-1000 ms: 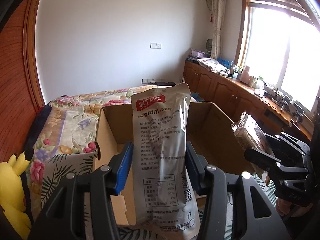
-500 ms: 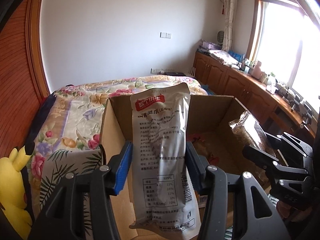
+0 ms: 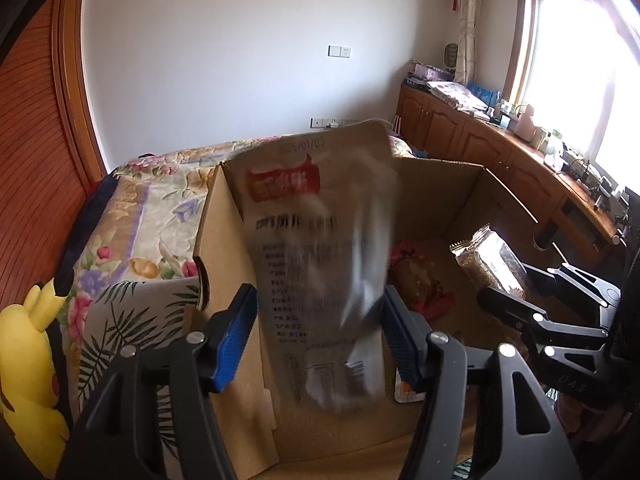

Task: Organize snacks
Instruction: 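Open both tools to drop the pouch and grain-bar bag into the box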

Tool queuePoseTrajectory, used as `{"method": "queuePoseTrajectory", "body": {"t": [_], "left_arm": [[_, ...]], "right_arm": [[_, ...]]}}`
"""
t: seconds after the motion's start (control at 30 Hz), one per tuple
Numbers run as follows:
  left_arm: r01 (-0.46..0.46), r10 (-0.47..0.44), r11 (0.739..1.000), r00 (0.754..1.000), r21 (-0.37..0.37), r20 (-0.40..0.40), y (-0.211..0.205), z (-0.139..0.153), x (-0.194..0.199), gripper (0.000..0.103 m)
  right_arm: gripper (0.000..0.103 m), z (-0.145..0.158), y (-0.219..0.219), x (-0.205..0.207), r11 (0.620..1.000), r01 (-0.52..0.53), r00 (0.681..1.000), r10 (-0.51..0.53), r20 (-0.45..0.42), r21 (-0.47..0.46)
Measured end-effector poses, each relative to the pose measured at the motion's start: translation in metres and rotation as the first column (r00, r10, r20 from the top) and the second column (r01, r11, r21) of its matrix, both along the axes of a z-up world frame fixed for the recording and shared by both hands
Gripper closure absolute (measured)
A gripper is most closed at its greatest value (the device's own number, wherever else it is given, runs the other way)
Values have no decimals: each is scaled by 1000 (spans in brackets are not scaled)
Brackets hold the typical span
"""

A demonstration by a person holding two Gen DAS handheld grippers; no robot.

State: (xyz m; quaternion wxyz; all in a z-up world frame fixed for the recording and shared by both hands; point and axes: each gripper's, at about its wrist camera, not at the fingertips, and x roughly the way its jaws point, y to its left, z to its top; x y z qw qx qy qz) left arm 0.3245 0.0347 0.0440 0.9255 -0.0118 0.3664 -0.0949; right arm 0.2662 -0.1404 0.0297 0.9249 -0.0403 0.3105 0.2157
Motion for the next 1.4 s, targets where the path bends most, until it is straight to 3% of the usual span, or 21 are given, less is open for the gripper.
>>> {"method": "queuePoseTrajectory", "body": {"t": [0.47,0.77,1.13,1.4], "left_arm": [[-15,15,1000,999,5,48,4,8,-17,38],[-18,17,1000,992,5,126,3,38,-40,35],[13,-20,999,983,38,184,-9,63,-89,34],[45,-52,998,983,41,176,-20,60,-130,33]], "right_arm": [[46,5,-2,-9,1000,12,1000,-12,17,-9],[45,15,-8,-34,1000,11,999,-11,42,-4],[45,36,-25,-73,1000,24,996,-25,81,9],[44,35,-38,-104,1000,30,996,-30,81,1]]}}
